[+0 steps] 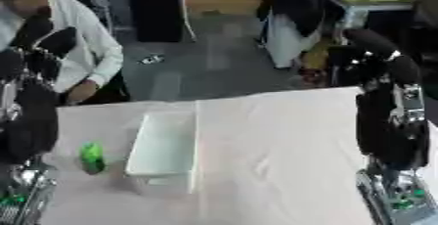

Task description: Pick up objects on the table and place them in the box.

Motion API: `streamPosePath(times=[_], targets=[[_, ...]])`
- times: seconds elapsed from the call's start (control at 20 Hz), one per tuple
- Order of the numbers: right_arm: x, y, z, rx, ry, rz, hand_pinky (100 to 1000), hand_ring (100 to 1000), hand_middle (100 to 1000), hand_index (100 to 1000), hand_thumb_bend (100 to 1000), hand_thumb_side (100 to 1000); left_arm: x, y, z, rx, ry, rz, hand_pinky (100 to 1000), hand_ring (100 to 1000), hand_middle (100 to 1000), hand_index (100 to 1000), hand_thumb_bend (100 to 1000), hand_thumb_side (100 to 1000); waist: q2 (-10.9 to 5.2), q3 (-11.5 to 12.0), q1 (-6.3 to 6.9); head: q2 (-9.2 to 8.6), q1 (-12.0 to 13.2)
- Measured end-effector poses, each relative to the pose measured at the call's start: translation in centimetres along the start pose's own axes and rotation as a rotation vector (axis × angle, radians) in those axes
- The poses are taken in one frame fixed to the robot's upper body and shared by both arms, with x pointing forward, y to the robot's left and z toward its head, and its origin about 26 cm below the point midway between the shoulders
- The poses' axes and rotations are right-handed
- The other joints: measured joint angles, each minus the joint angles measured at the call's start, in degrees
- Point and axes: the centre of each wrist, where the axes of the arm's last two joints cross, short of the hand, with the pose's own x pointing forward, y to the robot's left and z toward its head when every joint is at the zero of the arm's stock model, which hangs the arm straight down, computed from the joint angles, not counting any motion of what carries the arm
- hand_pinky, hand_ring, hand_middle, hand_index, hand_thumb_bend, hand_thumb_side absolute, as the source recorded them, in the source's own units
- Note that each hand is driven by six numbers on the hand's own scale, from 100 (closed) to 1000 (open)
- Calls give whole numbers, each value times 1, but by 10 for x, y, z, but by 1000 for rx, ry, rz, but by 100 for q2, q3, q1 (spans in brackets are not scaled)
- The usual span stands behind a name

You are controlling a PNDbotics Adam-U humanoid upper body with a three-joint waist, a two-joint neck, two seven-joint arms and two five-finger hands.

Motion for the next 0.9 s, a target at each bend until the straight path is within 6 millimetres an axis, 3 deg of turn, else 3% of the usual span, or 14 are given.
streamPosePath(times=[0.5, 0.9], targets=[[0, 0, 0, -4, -1, -1, 673, 679, 730, 755, 100, 956, -5, 4, 4, -38, 41, -50, 866, 831, 942, 882, 578, 1000, 6, -54, 14, 199, 93], [-2, 0, 1, -7, 9, 1, 673, 676, 724, 755, 100, 959, -42, 51, -15, -391, 308, -566, 892, 858, 946, 936, 534, 1000, -75, -73, 111, 312, 151]])
